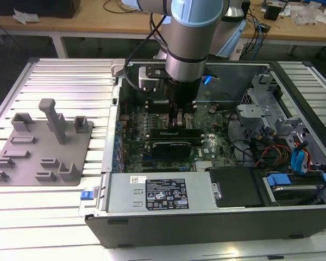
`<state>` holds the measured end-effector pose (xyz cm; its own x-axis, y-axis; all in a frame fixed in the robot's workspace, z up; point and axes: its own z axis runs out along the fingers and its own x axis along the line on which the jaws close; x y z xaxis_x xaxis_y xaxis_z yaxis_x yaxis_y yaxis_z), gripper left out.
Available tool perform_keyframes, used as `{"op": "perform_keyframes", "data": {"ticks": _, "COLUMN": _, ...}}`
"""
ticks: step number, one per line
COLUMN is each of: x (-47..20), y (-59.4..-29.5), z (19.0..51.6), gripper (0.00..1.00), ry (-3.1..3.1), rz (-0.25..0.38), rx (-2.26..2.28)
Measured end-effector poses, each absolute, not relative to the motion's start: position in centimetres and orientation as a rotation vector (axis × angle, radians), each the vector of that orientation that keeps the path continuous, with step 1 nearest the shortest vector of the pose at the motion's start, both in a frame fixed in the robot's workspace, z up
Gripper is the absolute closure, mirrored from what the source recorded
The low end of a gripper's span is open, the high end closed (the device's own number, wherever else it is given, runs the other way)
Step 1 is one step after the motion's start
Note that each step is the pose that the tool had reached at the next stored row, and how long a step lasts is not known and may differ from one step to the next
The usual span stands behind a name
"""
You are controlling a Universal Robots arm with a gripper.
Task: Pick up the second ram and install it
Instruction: 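Insert the second ram into the second slot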
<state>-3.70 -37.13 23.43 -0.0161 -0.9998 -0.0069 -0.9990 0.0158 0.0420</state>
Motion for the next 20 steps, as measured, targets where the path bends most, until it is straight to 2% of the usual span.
{"op": "perform_keyframes", "data": {"ticks": 20, "x": -3.59, "y": -37.13, "z": 23.38, "gripper": 0.91, "ry": -2.205, "rz": -0.054, "rx": 2.202}}
